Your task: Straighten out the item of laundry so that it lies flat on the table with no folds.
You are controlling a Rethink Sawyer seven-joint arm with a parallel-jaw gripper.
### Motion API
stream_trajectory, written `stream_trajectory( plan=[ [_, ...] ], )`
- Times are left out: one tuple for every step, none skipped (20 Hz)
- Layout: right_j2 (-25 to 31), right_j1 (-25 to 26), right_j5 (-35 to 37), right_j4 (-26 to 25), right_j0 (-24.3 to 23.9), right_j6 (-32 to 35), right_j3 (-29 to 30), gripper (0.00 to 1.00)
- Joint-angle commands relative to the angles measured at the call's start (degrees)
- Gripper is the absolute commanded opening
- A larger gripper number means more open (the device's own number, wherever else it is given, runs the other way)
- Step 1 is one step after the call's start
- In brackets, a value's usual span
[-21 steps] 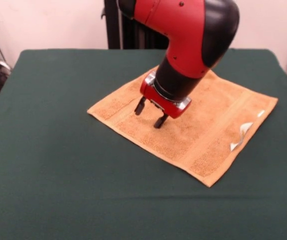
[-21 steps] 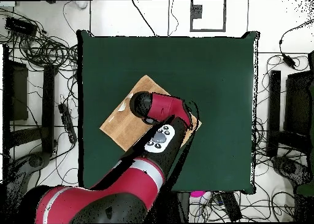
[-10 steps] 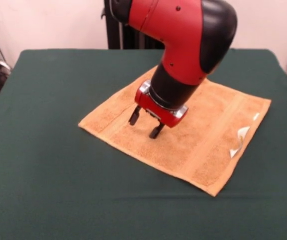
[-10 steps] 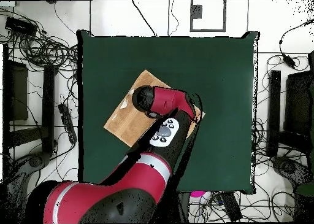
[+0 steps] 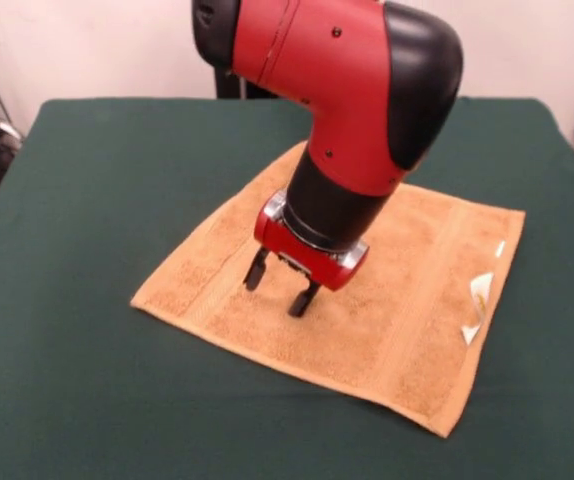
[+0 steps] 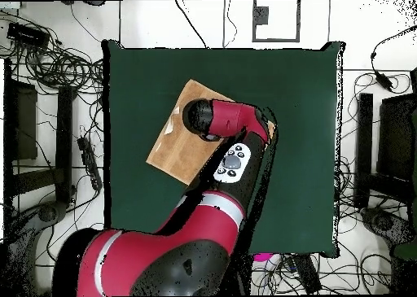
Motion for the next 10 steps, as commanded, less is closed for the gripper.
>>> stream_trajectory(
  plan=[
    [16.4,10.4,-9.7,0.3,-1.2,-0.2,-6.6,1.0],
    [15.3,10.3,-5.1,1.3,-0.5,2.1,-6.1,1.0],
    [14.2,10.2,1.8,2.4,0.1,4.3,-5.8,1.0],
    [13.8,9.8,8.1,4.3,0.4,7.9,-4.8,1.0],
    [13.7,9.6,11.9,5.3,0.6,9.8,-4.0,1.0],
    [13.9,9.2,16.8,6.9,0.8,12.9,-2.7,1.0],
    [13.4,9.0,18.2,7.2,1.2,13.9,-2.2,1.0],
    [13.1,8.8,19.6,7.8,1.5,15.1,-1.5,1.0],
    [14.0,8.3,18.7,8.9,1.3,15.4,0.0,1.0],
    [13.8,8.6,18.5,9.1,1.4,14.9,-0.4,1.0]
  ],
)
